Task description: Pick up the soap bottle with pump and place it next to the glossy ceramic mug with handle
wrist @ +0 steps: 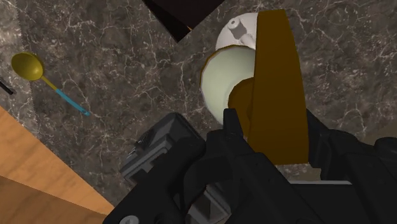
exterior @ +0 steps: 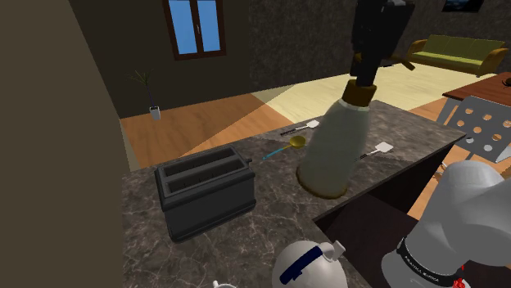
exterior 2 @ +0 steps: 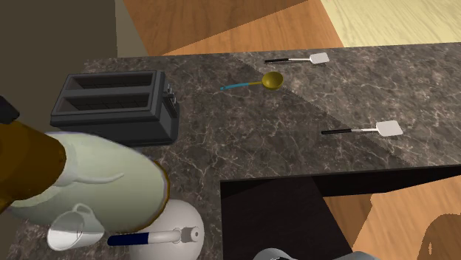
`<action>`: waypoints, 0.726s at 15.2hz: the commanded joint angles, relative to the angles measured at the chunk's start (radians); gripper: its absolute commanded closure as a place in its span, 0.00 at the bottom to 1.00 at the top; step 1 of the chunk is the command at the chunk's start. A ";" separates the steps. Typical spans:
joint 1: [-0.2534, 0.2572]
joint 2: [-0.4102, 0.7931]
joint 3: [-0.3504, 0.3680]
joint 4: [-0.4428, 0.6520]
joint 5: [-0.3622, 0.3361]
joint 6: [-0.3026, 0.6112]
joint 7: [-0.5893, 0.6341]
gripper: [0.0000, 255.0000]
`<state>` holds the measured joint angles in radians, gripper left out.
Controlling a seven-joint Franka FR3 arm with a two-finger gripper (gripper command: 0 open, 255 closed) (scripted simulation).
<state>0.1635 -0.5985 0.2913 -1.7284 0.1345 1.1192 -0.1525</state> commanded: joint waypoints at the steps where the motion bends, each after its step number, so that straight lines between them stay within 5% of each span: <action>1: 0.005 0.002 0.042 0.007 0.027 0.001 0.053 1.00; 11: 0.007 0.090 0.292 0.146 0.135 -0.003 0.343 1.00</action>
<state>0.1734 -0.5293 0.5473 -1.6113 0.2598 1.1168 0.1500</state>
